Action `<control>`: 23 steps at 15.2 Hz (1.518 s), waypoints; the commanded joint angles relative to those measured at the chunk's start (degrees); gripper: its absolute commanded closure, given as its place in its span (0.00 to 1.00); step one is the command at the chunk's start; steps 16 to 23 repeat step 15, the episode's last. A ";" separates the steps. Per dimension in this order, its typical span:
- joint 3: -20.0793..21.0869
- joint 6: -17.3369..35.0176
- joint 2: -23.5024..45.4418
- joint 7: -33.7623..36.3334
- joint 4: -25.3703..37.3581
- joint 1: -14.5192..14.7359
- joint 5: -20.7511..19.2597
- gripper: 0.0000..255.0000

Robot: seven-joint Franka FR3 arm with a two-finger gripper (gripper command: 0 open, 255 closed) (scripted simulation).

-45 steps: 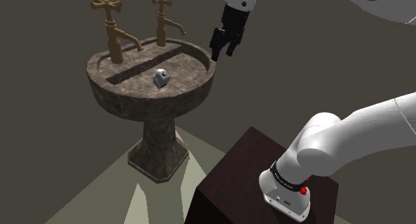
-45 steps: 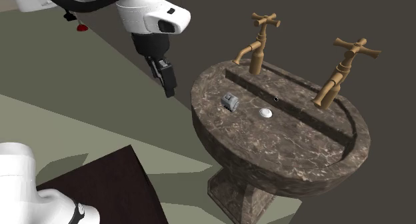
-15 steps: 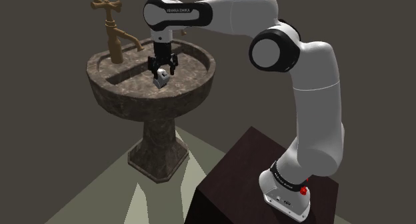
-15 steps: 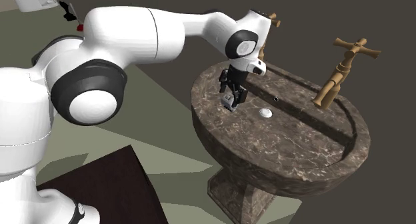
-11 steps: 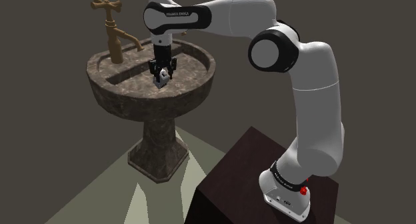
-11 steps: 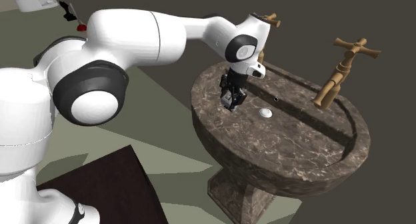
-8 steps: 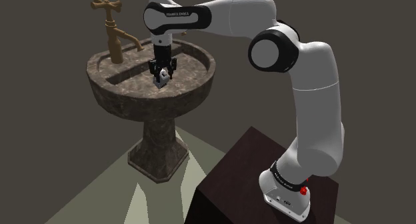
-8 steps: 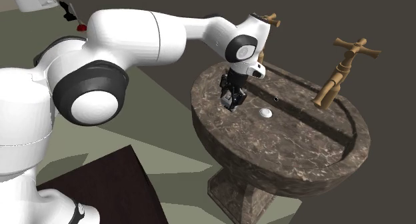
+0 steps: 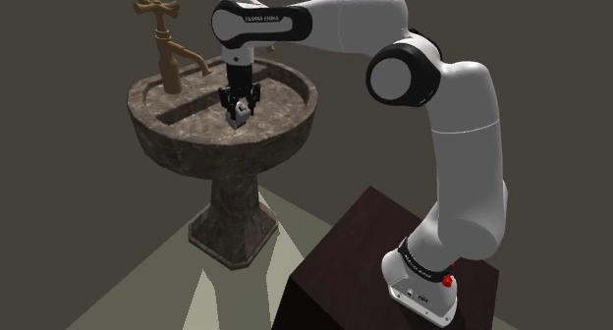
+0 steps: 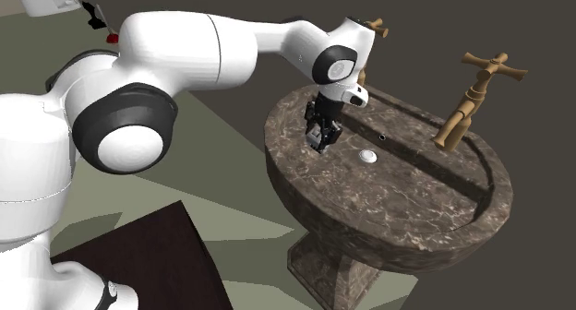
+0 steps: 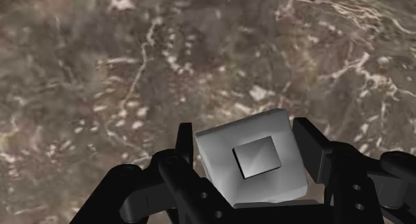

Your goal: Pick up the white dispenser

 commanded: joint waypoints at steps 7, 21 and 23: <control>0.07 -5.71 -0.39 0.49 5.35 0.05 -0.01 1.00; 0.12 -10.79 0.15 0.89 10.98 0.07 -0.03 1.00; 0.12 -10.79 0.15 0.89 10.98 0.07 -0.03 1.00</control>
